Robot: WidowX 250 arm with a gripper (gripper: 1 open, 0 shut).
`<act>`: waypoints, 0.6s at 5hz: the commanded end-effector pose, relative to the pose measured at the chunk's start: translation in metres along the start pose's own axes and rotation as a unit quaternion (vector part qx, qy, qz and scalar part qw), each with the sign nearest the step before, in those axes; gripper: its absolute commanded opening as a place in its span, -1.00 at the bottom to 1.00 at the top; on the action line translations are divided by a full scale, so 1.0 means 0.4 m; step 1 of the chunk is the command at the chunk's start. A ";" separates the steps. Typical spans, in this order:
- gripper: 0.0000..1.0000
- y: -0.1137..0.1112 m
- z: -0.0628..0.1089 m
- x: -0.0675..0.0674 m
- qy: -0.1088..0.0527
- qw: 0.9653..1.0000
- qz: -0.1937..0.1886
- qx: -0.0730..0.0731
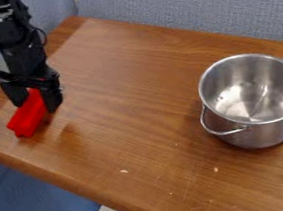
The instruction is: Put the red object in the metal pot
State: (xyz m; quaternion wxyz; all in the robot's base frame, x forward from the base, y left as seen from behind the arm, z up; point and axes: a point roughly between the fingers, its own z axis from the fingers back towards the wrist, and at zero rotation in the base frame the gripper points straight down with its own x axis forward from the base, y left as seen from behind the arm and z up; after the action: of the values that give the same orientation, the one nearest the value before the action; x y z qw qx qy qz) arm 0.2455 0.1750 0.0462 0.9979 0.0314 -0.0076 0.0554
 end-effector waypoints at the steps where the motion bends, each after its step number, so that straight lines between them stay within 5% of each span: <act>1: 1.00 0.025 0.030 0.018 -0.021 1.000 0.012 0.010; 3: 1.00 0.027 0.028 0.024 -0.023 1.000 0.016 0.011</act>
State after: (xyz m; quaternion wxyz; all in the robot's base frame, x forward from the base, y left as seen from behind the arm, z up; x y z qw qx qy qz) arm 0.2483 0.1755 0.0466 0.9975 0.0289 -0.0109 0.0636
